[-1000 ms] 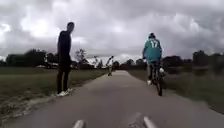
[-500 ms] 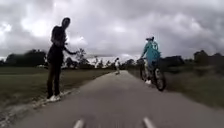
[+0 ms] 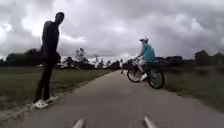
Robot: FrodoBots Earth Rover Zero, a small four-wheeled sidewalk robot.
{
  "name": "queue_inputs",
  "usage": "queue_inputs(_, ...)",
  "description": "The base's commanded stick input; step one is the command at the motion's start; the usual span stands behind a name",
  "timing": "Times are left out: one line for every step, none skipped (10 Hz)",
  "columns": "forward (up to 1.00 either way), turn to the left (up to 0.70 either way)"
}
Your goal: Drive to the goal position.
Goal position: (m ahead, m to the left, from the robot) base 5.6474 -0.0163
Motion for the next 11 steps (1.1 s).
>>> queue_inputs(0.7, 0.0)
queue_inputs(0.7, 0.0)
queue_inputs(0.7, 0.0)
queue_inputs(0.7, 0.0)
queue_inputs(0.7, 0.0)
queue_inputs(0.7, 0.0)
queue_inputs(0.7, 0.0)
queue_inputs(0.7, 0.0)
queue_inputs(0.7, 0.0)
queue_inputs(0.7, 0.0)
queue_inputs(0.7, 0.0)
